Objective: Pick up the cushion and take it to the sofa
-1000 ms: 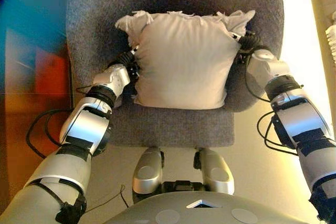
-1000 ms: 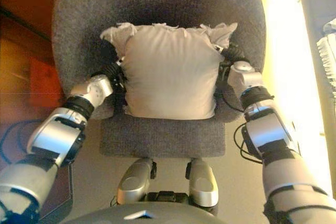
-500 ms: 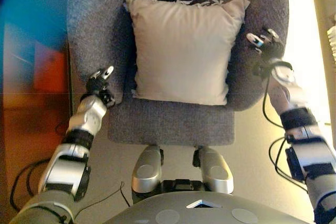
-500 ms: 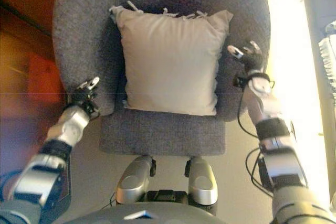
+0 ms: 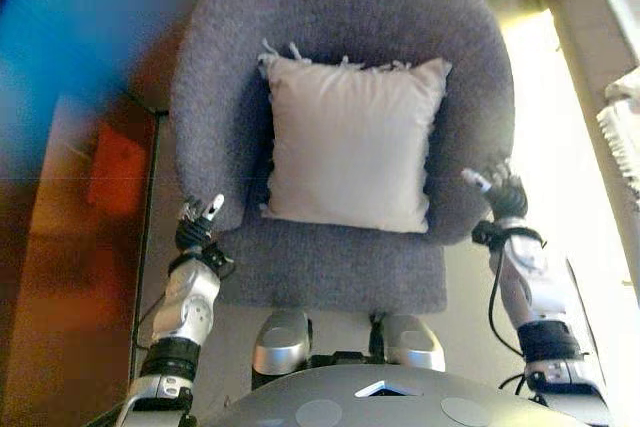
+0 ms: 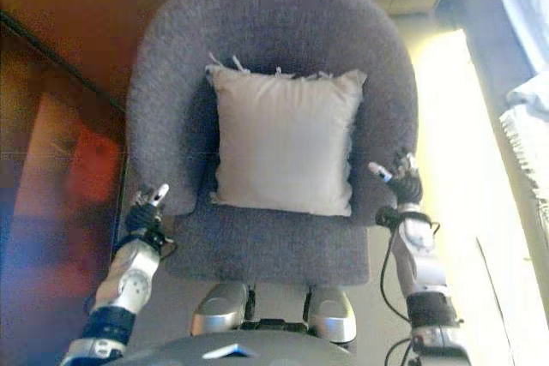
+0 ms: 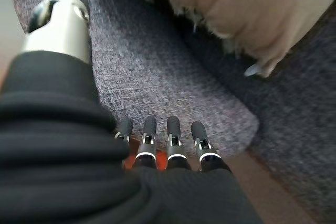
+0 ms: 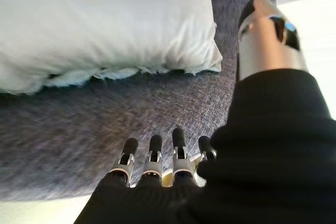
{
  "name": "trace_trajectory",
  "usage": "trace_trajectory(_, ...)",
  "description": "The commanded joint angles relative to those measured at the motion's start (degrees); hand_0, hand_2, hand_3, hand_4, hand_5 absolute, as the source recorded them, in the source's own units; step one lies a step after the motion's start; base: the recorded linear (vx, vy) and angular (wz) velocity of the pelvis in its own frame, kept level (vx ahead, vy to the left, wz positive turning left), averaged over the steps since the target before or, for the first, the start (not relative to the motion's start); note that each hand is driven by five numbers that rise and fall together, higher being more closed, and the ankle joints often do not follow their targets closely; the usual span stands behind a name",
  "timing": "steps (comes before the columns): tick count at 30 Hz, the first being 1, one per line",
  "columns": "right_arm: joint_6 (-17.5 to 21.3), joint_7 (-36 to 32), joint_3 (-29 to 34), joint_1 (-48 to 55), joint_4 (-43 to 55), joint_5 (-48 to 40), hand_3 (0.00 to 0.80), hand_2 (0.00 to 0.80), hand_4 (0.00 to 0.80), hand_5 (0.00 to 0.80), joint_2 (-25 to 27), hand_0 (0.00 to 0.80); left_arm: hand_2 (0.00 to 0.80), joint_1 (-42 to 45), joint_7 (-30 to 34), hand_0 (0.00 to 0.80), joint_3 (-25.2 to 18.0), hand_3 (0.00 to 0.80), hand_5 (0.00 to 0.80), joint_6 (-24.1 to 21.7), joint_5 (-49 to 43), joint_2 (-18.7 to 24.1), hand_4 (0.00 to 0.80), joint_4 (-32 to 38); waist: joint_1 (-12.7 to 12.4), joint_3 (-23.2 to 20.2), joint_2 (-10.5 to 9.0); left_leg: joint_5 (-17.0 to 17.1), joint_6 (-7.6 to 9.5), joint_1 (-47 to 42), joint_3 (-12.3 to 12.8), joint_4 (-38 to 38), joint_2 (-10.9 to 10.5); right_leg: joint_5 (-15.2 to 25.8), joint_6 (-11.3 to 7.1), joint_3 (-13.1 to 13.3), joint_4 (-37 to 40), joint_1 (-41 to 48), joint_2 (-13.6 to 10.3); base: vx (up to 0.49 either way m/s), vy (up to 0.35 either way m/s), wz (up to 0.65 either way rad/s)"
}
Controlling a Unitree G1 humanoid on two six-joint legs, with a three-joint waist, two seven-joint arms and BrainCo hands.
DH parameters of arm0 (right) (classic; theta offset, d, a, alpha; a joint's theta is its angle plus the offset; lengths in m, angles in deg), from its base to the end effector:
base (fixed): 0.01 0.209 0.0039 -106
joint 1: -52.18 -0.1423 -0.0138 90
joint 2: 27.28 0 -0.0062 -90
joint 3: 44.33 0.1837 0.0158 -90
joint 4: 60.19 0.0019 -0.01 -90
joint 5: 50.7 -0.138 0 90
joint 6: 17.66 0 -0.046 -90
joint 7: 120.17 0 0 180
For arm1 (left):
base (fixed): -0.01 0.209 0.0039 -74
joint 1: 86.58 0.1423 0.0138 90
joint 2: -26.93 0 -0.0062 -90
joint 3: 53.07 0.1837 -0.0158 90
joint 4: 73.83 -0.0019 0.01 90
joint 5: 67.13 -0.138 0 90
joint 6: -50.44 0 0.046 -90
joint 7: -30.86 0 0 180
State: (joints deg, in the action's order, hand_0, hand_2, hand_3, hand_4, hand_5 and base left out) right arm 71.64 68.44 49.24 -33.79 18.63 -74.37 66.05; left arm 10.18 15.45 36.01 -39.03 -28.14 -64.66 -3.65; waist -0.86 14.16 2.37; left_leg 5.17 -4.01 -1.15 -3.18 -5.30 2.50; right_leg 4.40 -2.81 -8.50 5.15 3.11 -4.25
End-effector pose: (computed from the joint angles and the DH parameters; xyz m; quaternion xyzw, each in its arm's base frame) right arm 0.1802 -0.2390 0.0123 0.0307 0.1211 -0.1492 0.9809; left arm 0.1562 0.2202 -0.0293 -0.1794 0.2316 0.2371 0.9263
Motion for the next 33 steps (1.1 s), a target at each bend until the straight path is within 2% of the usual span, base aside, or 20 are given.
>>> trace_trajectory(1,2.3,-1.5,-0.5,3.6,1.9,-1.0,0.000,0.000,0.000,0.000,-0.5,0.000,0.000,3.7,2.3,0.000,-0.8,0.000,0.000,0.7,-2.8,2.2,0.000,-3.3,-0.8,-7.4,-3.19,-1.1,1.11,-2.9,3.4,0.3,-1.2,1.0,-3.37,-0.6,-1.0,1.8,-3.1,0.034,-0.021,-0.01)
trace_trajectory(4,-0.1,-2.9,-2.6,5.7,-1.4,2.0,0.000,0.000,0.000,0.000,-1.5,0.000,0.000,5.2,3.3,0.000,-0.1,0.000,0.000,1.9,-1.5,1.1,0.000,-5.8,-0.6,-8.4,-3.45,-1.6,1.30,-3.9,3.6,0.3,-1.3,0.8,-3.33,-0.1,-0.9,2.8,-2.9,0.000,0.000,0.00)
trace_trajectory(6,-1.2,-2.9,-4.9,7.3,-5.0,4.5,0.000,0.000,0.000,0.000,-1.8,0.000,0.000,6.3,3.6,0.000,2.1,0.000,0.000,1.0,-4.1,0.6,0.000,-7.9,-0.5,-9.0,-3.64,-1.7,1.39,-4.3,3.8,0.3,-1.3,0.7,-3.37,0.0,-0.9,3.2,-2.9,0.000,0.000,0.00)
trace_trajectory(8,-2.1,-2.5,-6.8,7.7,-8.3,4.5,0.000,0.000,0.000,0.000,-2.4,0.000,0.000,6.4,3.7,0.000,4.2,0.000,0.000,2.7,-4.2,0.2,0.000,-10.6,-0.5,-9.3,-3.78,-1.9,1.52,-4.6,3.7,0.3,-1.4,0.6,-3.36,0.0,-0.9,3.5,-2.8,-0.007,-0.017,0.00)
trace_trajectory(10,-4.2,-2.1,-9.5,6.8,-14.4,6.3,0.000,0.000,0.000,0.000,-3.4,0.000,0.000,5.5,4.9,0.000,6.0,0.000,0.000,2.2,-6.4,-1.1,0.000,-16.7,-0.6,-9.6,-3.92,-2.1,1.57,-4.9,3.8,0.3,-1.4,0.6,-3.26,-0.1,-0.8,3.8,-2.7,-0.007,-0.032,0.01)
trace_trajectory(12,-4.9,-2.6,-12.5,4.6,-22.6,9.7,0.000,0.000,0.000,0.000,-4.4,0.000,0.000,3.4,5.5,0.000,8.3,0.000,0.000,4.6,-8.0,-2.1,0.000,-24.1,-0.8,-9.9,-3.96,-2.2,1.69,-5.0,3.8,0.3,-1.4,0.5,-3.17,-0.2,-0.7,4.1,-2.7,0.000,0.000,0.00)
trace_trajectory(13,-5.0,-3.1,-14.1,3.1,-28.0,11.5,0.000,0.000,0.000,0.000,-4.8,0.000,0.000,1.4,4.6,0.000,9.1,0.000,0.000,3.9,-10.3,-2.5,0.000,-29.7,-0.9,-10.1,-3.92,-2.2,1.71,-5.0,3.9,0.3,-1.3,0.6,-3.12,-0.3,-0.7,4.1,-2.7,0.000,0.000,0.00)
trace_trajectory(14,-5.8,-3.6,-14.4,2.6,-29.1,12.1,0.000,0.000,0.000,0.000,-4.9,0.000,0.000,0.8,3.5,0.000,9.3,0.000,0.000,4.1,-11.4,-2.6,0.000,-30.8,-0.9,-10.1,-3.91,-2.2,1.73,-5.0,3.9,0.3,-1.3,0.6,-3.10,-0.3,-0.7,4.2,-2.7,0.000,0.000,0.00)
trace_trajectory(15,-5.1,-3.8,-16.0,0.9,-34.4,13.1,0.000,0.000,0.000,0.000,-5.3,0.000,0.000,-1.4,2.4,0.000,10.0,0.000,0.000,4.4,-13.8,-1.9,0.000,-35.7,-1.0,-10.3,-3.94,-2.2,1.70,-5.0,3.9,0.3,-1.3,0.5,-3.07,-0.3,-0.7,4.2,-2.7,0.000,0.000,0.00)
trace_trajectory(17,-7.2,-3.3,-17.5,-0.7,-39.2,14.4,0.000,0.000,0.000,0.000,-5.5,0.000,0.000,-3.4,3.1,0.000,10.3,0.000,0.000,7.6,-14.4,-1.5,0.000,-41.0,-0.9,-10.6,-4.00,-2.2,1.70,-5.0,4.0,0.3,-1.2,0.5,-2.99,-0.2,-0.6,4.2,-2.7,0.000,0.000,0.00)
trace_trajectory(18,-6.7,-2.8,-18.1,-1.2,-43.8,14.1,0.000,0.000,0.000,0.000,-6.0,0.000,0.000,-4.3,4.2,0.000,10.2,0.000,0.000,8.2,-14.9,-2.0,0.000,-45.4,-0.9,-10.9,-4.00,-2.3,1.71,-5.0,4.1,0.3,-1.2,0.5,-2.94,-0.1,-0.5,4.2,-2.6,0.000,0.000,0.00)
trace_trajectory(20,-8.0,-2.1,-17.7,-1.8,-48.6,13.9,0.000,0.000,0.000,0.000,-6.7,0.000,0.000,-5.0,5.9,0.000,10.2,0.000,0.000,10.0,-15.0,-2.4,0.000,-49.6,-0.7,-11.0,-3.97,-2.4,1.72,-5.2,4.5,0.3,-1.0,0.5,-2.90,0.1,-0.5,4.2,-2.5,0.004,-0.004,-0.03)
trace_trajectory(21,-6.9,-1.7,-16.8,-1.8,-53.0,14.3,0.000,0.000,0.000,0.000,-7.2,0.000,0.000,-5.4,7.2,0.000,9.8,0.000,0.000,10.4,-15.2,-2.8,0.000,-52.1,-0.5,-11.1,-3.90,-2.5,1.77,-5.3,4.8,0.3,-1.0,0.5,-2.86,0.1,-0.5,4.2,-2.5,0.000,0.000,0.00)
trace_trajectory(27,-6.1,-1.8,-13.3,-1.5,-62.1,13.8,0.000,0.000,0.000,0.000,-8.1,0.000,0.000,-6.3,8.4,0.000,7.4,0.000,0.000,16.0,-15.3,-3.1,0.000,-57.3,0.1,-11.0,-3.55,-3.0,1.97,-5.8,5.4,0.3,-1.0,0.2,-2.66,0.6,-0.9,4.2,-2.3,0.002,0.003,-0.01)
trace_trajectory(33,-7.4,-2.6,-12.8,-1.6,-63.1,14.4,0.000,0.000,0.000,0.000,-7.7,0.000,0.000,-7.2,8.5,0.000,6.9,0.000,0.000,17.1,-14.7,-3.2,0.000,-57.9,0.4,-10.8,-3.48,-3.4,2.16,-5.9,5.3,0.3,-1.2,0.0,-2.55,1.2,-1.1,3.9,-2.0,-0.012,0.005,-0.07)
